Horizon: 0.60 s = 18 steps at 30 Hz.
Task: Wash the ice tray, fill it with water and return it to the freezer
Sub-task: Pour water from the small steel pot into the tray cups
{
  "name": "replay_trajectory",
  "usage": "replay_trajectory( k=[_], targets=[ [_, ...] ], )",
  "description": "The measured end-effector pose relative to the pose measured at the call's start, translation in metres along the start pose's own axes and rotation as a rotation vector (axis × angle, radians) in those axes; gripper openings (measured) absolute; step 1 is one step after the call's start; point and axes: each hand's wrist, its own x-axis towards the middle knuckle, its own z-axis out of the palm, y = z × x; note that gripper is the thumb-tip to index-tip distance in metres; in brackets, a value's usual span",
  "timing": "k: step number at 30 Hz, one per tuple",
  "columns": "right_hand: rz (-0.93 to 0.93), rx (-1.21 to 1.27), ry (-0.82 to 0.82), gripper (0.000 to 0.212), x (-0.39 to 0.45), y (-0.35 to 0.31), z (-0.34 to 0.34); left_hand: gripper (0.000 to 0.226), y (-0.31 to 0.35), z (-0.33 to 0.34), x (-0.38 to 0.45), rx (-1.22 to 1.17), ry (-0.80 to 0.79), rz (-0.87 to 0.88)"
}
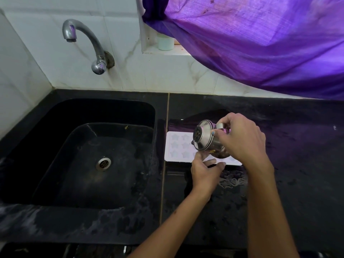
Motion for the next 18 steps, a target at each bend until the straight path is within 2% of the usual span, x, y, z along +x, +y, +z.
replay_trajectory(
  k=[10, 18],
  targets=[
    [0.017, 0.073, 0.01, 0.009, 0.001, 0.003, -0.005, 0.047, 0.012, -0.001, -0.005, 0.044, 0.039, 0.02],
    [-0.006, 0.097, -0.009, 0.011, 0.004, -0.006, 0.002, 0.042, 0.014, -0.009, -0.003, 0.036, 0.084, 0.067]
  ],
)
